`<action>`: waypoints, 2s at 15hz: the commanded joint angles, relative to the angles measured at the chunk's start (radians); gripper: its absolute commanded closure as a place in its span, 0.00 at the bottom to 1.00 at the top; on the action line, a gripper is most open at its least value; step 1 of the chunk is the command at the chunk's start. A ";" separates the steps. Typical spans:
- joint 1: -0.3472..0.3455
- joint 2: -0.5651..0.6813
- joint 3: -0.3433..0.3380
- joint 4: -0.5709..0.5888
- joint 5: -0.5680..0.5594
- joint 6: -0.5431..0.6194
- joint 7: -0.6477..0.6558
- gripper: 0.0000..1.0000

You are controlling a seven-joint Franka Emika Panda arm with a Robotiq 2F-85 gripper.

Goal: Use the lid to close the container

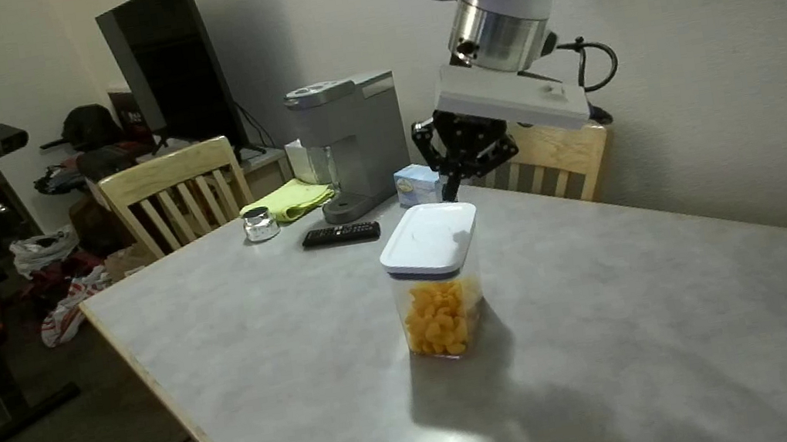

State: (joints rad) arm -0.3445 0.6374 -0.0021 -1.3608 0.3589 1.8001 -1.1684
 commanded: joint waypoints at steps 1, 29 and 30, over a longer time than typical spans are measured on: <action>-0.006 -0.032 0.010 -0.009 0.001 -0.010 -0.007 1.00; 0.013 -0.115 -0.005 -0.038 -0.009 0.052 0.032 0.00; 0.012 -0.121 -0.009 -0.043 -0.012 0.061 0.039 0.00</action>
State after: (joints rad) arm -0.3361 0.5546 0.0051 -1.3621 0.3594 1.8224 -1.1496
